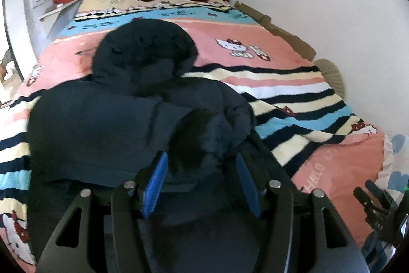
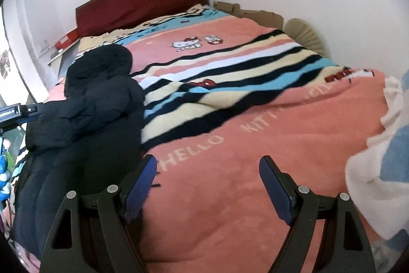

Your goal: Fold large clothes

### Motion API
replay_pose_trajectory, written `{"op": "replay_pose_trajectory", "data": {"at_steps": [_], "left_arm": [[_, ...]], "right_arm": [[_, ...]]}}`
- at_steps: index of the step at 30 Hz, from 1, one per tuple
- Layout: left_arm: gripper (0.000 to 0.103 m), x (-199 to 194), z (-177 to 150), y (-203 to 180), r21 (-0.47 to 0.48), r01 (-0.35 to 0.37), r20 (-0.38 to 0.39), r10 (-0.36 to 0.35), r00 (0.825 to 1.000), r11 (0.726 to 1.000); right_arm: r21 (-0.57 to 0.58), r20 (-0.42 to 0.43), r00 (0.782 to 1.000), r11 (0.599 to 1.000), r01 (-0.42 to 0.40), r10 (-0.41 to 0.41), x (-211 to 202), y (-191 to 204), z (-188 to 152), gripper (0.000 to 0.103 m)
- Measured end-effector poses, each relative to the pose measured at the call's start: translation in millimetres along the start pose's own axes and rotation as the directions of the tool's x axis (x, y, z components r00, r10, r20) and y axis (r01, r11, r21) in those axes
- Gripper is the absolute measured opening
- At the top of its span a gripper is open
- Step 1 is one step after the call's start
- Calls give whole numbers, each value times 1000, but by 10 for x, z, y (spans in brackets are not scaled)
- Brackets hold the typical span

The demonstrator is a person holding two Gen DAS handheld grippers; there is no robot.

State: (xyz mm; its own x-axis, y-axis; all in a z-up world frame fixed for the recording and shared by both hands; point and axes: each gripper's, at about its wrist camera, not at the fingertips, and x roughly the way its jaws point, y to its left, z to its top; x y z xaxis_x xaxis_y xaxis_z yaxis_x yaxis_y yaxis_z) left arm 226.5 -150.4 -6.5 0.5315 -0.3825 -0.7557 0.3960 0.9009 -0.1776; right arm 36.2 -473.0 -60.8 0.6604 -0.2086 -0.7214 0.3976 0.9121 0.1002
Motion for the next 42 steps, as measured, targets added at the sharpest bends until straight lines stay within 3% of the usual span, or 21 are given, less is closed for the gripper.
{"op": "replay_pose_trajectory", "data": {"at_steps": [6,13,22,29,36,42], "left_arm": [[54,-190,-15,770,-53,-128,18,129,991,990],[54,-241,4,1767,-146,-251,18,256,966,957],[54,190,363,2462,-212,-306,35,320,947,928],[54,803,349,2294,-150,-274,-4,276,961,950],[55,1120,51,1996,-113,-252,-29,250,968,961],[55,1349,0,1846,-51,-292,-32,290,956,955]], "right_arm": [[-93,-7,998,994,-59,59,108,538,200,82],[-247,-26,982,950,-188,188,389,1620,566,82],[-368,-85,943,870,-329,321,947,2943,854,81],[-424,-139,949,849,-316,284,1459,3339,796,81],[-470,-157,965,843,-261,211,1830,3039,613,81],[-462,-149,969,852,-245,197,2066,2831,660,84]]}}
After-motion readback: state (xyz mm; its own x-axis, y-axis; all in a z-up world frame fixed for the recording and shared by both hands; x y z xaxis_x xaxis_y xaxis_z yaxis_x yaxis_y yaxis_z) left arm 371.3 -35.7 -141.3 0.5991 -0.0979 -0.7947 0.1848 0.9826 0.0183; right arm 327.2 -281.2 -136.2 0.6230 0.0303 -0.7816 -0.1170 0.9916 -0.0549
